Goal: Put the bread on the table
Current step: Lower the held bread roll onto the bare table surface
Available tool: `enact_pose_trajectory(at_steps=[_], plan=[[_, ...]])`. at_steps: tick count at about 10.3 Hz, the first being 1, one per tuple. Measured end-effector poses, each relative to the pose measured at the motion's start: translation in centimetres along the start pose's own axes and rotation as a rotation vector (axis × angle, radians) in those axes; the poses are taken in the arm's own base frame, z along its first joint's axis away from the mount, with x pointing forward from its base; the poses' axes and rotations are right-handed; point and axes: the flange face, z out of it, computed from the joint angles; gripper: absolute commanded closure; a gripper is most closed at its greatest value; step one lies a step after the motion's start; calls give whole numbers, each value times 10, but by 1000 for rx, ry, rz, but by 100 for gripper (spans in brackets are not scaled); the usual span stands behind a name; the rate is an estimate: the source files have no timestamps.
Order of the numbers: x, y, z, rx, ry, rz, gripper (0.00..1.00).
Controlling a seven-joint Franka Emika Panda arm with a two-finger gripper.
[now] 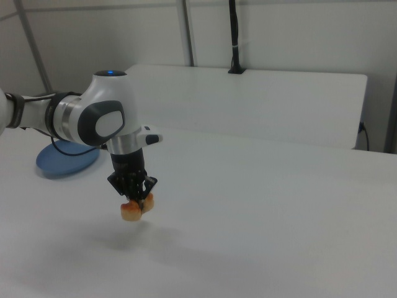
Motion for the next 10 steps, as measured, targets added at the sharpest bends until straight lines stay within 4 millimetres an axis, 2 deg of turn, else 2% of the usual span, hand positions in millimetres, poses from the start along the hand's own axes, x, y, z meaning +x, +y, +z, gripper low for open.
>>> enact_pose_trajectory(at_steps=[3,6,7,8,9,10], plan=[[2,-6,28,-23,-58,-32,100],[10,-25,57,-26,-86,-17,100],[15,-32,67,-35,-74,19,96],[18,-37,75,-53,-77,37,65],[19,-39,76,-64,-79,44,19],[19,-38,75,-65,-78,47,0]])
